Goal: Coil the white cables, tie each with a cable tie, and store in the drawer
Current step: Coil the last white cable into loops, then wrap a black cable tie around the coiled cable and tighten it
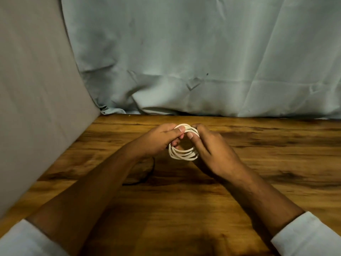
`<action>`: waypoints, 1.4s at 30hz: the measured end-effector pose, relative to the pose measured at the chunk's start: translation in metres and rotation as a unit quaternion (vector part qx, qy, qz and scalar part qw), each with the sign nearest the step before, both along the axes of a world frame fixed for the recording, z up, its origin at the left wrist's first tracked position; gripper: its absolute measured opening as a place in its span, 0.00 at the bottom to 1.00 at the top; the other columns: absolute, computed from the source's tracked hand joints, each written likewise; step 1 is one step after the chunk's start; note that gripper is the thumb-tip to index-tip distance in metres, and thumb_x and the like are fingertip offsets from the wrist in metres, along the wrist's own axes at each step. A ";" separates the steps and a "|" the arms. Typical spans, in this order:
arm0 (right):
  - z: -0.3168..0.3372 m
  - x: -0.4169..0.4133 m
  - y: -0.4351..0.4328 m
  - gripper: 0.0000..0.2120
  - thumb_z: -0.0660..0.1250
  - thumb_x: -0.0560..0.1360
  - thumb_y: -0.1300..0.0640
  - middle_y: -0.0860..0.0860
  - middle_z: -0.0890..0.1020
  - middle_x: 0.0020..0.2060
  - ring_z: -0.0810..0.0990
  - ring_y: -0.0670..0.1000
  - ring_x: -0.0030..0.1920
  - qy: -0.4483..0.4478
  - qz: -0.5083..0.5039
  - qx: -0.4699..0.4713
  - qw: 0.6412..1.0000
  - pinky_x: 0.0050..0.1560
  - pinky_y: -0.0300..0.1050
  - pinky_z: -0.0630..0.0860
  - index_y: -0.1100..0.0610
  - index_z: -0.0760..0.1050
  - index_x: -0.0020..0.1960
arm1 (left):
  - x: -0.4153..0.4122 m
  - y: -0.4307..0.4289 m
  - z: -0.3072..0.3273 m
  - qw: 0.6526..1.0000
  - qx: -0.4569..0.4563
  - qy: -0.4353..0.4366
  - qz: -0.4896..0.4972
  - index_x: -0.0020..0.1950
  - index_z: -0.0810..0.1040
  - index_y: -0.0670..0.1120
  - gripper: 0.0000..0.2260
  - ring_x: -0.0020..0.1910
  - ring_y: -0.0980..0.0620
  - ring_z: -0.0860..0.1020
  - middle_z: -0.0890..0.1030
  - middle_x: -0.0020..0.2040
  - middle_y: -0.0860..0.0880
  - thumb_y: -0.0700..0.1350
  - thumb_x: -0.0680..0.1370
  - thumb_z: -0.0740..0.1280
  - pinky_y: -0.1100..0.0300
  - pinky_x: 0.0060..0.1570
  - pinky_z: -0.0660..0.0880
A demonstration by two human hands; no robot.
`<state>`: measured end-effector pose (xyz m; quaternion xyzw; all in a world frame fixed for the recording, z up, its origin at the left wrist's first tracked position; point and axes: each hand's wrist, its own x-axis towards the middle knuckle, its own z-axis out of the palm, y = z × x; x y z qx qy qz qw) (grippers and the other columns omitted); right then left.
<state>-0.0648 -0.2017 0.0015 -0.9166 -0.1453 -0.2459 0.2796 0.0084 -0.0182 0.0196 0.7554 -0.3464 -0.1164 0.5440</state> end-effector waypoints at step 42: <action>0.019 0.001 0.062 0.13 0.64 0.83 0.67 0.47 0.85 0.44 0.80 0.39 0.39 0.090 0.119 0.211 0.966 0.43 0.34 0.77 0.51 0.81 0.56 | 0.027 0.093 -0.018 0.927 -0.157 0.011 0.340 0.44 0.76 0.47 0.15 0.28 0.57 0.73 0.74 0.32 0.50 0.51 0.86 0.59 0.63 0.32 0.71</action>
